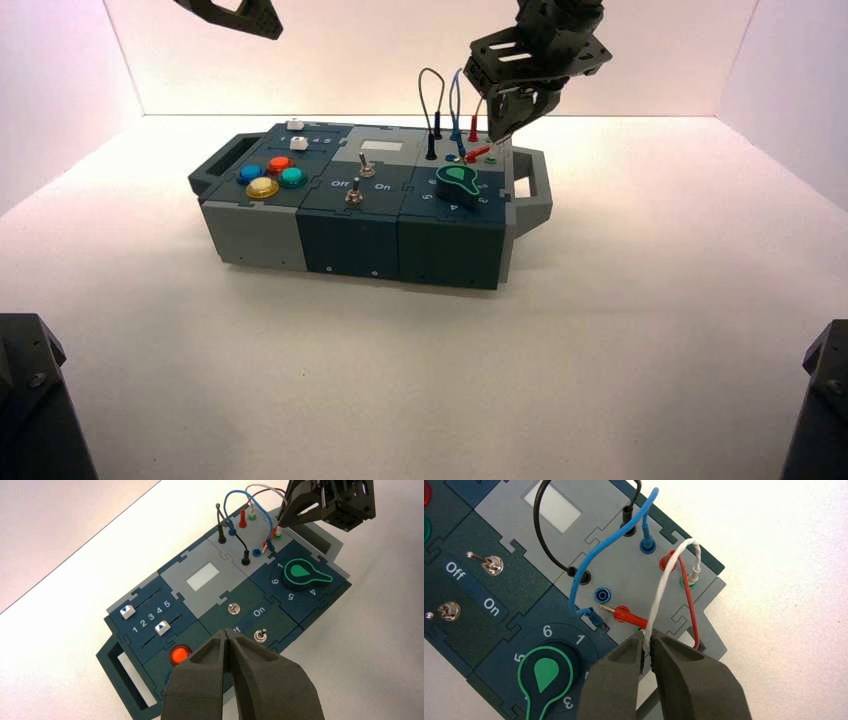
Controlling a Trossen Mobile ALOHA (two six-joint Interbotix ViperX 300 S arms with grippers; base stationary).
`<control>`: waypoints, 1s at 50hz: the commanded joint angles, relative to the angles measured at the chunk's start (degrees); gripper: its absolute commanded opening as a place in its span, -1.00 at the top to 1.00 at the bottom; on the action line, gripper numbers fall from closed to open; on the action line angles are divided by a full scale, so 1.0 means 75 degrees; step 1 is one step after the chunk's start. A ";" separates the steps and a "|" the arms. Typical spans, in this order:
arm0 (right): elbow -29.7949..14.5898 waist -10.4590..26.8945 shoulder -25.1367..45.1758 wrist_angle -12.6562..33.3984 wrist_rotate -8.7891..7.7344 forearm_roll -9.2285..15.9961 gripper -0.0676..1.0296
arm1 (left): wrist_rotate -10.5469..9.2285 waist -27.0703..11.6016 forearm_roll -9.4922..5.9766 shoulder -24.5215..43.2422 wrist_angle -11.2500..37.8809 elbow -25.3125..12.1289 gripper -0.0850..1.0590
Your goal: Insert the white wire.
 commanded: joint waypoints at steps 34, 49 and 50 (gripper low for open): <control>-0.0141 0.0082 0.0246 -0.0141 -0.0012 0.0012 0.88 | 0.0023 -0.0035 -0.0012 -0.0059 -0.0047 -0.0094 0.91; -0.0176 0.0082 -0.0305 0.0316 -0.0012 0.0012 0.35 | 0.0023 -0.0035 -0.0012 -0.0059 -0.0082 -0.0094 0.91; -0.0164 0.0082 -0.0340 0.0352 -0.0012 0.0012 0.35 | 0.0035 -0.0035 -0.0012 -0.0059 -0.0094 -0.0094 0.91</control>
